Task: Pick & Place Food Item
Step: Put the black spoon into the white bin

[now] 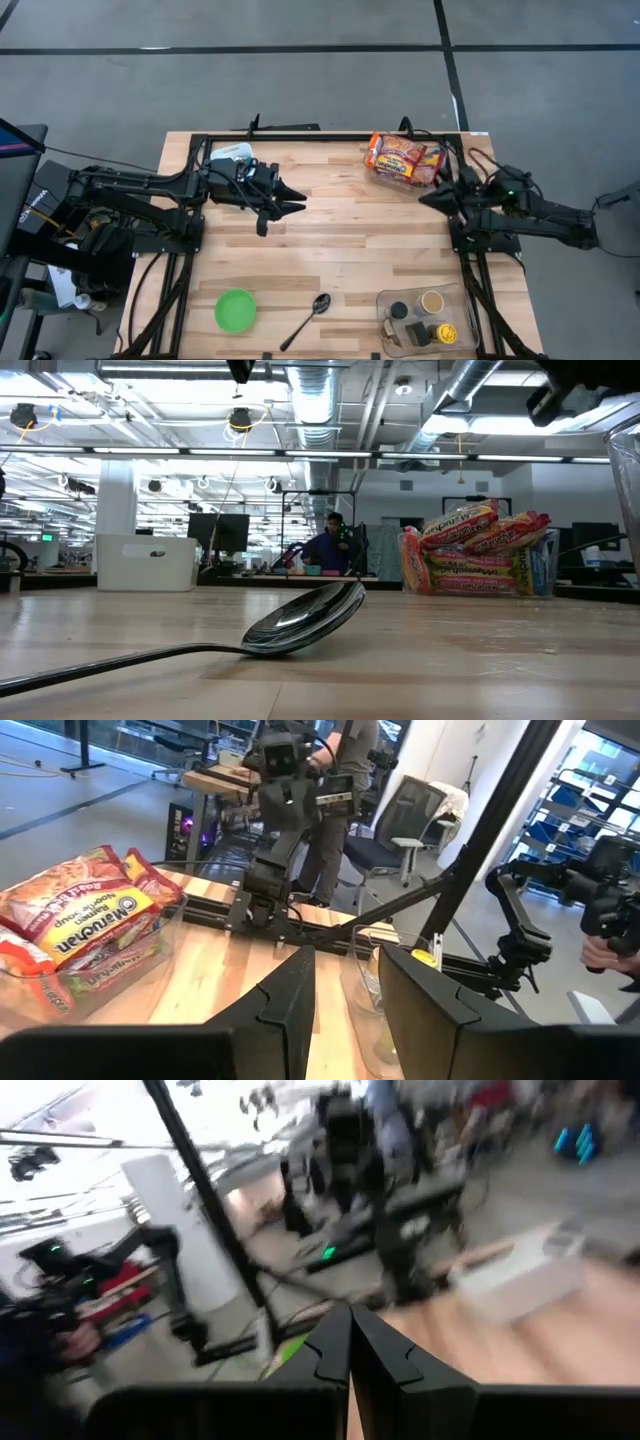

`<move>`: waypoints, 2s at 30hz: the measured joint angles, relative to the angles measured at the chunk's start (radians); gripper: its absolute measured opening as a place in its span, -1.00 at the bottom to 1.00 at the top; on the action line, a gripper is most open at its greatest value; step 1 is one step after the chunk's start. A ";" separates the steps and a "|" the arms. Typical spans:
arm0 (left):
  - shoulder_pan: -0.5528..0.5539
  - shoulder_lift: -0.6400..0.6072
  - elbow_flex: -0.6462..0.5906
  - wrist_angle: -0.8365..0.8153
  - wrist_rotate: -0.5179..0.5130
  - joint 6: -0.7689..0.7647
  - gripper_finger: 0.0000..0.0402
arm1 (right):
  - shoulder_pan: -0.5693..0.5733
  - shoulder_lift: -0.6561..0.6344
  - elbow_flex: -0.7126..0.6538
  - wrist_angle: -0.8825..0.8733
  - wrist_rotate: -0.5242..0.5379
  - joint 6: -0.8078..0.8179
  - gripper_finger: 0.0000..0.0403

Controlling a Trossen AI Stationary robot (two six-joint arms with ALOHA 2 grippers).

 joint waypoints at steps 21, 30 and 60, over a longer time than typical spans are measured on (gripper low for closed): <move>0.000 0.001 0.000 0.000 -0.027 0.003 -0.46 | 0.000 -0.044 -0.198 0.267 0.479 -0.316 -1.00; -0.010 0.016 0.000 -0.046 -0.029 -0.019 -0.46 | 0.000 -0.036 -0.237 0.288 0.479 -0.320 -1.00; -0.439 0.032 0.001 -0.013 -0.027 -0.101 -0.46 | -0.001 -0.036 -0.237 0.167 0.478 -0.386 -1.00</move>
